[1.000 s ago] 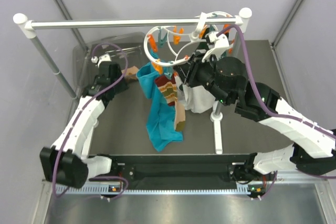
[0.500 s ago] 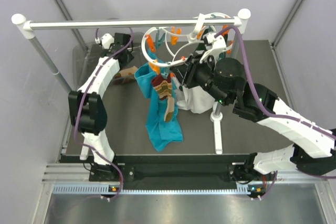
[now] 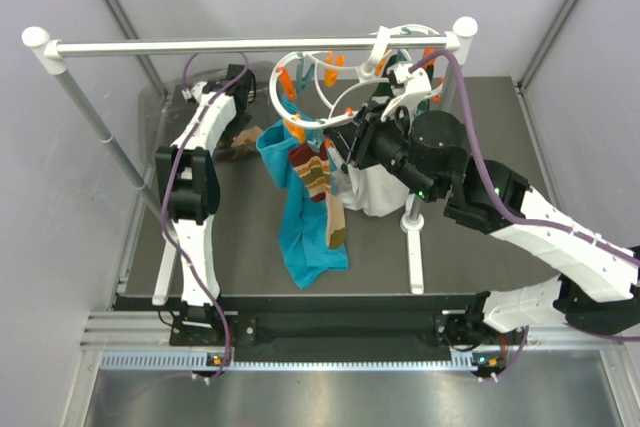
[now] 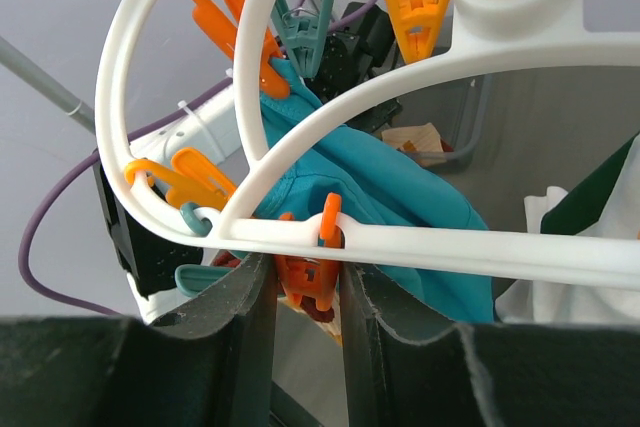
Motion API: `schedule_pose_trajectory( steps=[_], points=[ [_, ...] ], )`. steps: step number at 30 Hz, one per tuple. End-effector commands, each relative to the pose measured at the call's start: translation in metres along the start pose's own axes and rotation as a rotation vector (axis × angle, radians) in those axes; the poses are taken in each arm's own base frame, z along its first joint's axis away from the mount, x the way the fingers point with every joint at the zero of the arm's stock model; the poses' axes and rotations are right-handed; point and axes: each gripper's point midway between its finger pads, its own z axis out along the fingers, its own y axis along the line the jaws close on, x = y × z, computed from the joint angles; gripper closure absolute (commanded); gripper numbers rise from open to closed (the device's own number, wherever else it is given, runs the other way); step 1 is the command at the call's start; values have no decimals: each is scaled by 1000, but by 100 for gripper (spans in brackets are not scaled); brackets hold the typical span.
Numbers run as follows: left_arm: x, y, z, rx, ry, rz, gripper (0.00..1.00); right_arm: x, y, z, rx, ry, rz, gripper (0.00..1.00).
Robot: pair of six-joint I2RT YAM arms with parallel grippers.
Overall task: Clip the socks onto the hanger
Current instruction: Pick up the sock from the bin.
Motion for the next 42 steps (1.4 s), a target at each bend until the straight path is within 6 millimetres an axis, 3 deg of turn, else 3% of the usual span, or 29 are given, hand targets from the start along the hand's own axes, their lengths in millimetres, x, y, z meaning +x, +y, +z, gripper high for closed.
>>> schedule_pose_trajectory(
  steps=[1,21,29,36,42],
  points=[
    [-4,17,-15,-54,10,-44,40,25,0,1,-8,77,-21,100],
    [5,2,-30,32,99,-78,37,28,2,2,-19,85,-10,100],
    [0,16,-41,-41,95,-182,28,37,1,2,-26,100,-7,100],
    [1,17,-43,-58,109,-200,27,35,-1,-1,-23,94,-12,100],
    [16,33,-25,-143,130,-199,27,35,-2,-2,-24,92,-6,100]
  ],
)
